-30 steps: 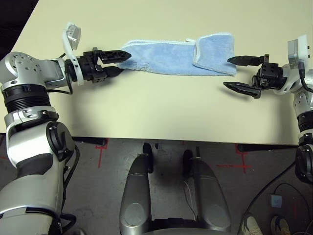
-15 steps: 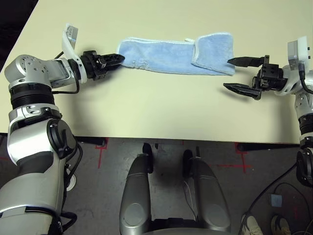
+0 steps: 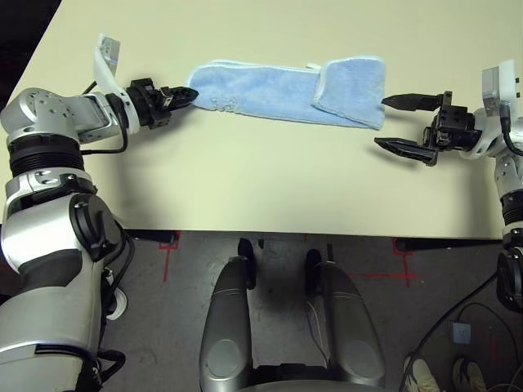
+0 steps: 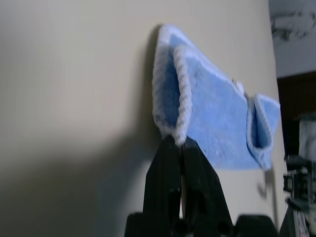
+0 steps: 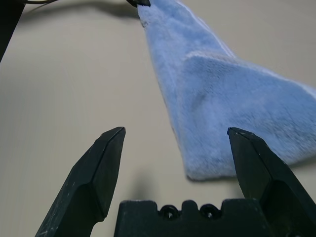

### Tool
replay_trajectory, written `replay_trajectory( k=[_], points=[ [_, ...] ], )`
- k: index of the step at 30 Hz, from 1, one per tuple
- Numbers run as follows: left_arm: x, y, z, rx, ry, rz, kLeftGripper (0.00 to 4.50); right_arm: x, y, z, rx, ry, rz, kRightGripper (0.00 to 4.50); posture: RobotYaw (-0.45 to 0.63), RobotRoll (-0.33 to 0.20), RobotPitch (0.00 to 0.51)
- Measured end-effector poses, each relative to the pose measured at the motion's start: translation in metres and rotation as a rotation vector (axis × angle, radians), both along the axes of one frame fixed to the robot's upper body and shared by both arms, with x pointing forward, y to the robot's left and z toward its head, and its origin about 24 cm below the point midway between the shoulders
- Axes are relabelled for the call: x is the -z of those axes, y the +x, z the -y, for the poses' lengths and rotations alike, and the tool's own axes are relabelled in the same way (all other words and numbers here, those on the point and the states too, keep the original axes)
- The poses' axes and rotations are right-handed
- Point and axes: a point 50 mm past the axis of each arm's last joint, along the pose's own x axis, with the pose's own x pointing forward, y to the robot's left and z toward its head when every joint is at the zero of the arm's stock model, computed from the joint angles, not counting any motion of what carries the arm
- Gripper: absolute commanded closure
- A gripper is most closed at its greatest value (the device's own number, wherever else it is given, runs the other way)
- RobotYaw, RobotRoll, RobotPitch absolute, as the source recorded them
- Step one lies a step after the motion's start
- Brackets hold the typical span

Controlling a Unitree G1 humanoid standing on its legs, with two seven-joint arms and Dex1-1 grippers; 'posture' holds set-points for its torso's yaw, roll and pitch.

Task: Fold the towel and set it aside.

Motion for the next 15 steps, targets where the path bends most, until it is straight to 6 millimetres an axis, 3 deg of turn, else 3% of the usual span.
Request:
replay_trajectory(
  k=[6, 10, 15],
  points=[
    [-0.008, -0.023, -0.016, 0.086, 0.191, 0.072, 4.46, 0.0, 0.002, -0.002, 0.007, 0.016, -0.005, 0.0, 0.07, 0.0, 0.386],
    [-0.008, -0.028, -0.013, 0.15, 0.288, 0.117, 4.46, -0.001, 0.005, -0.007, -0.006, 0.026, -0.005, 0.0, 0.09, 0.0, 0.384],
    [-0.02, -0.038, -0.026, 0.163, 0.437, 0.174, 4.46, 0.002, 0.009, -0.012, -0.017, 0.036, -0.019, 0.0, 0.1, 0.0, 0.381]
  ],
)
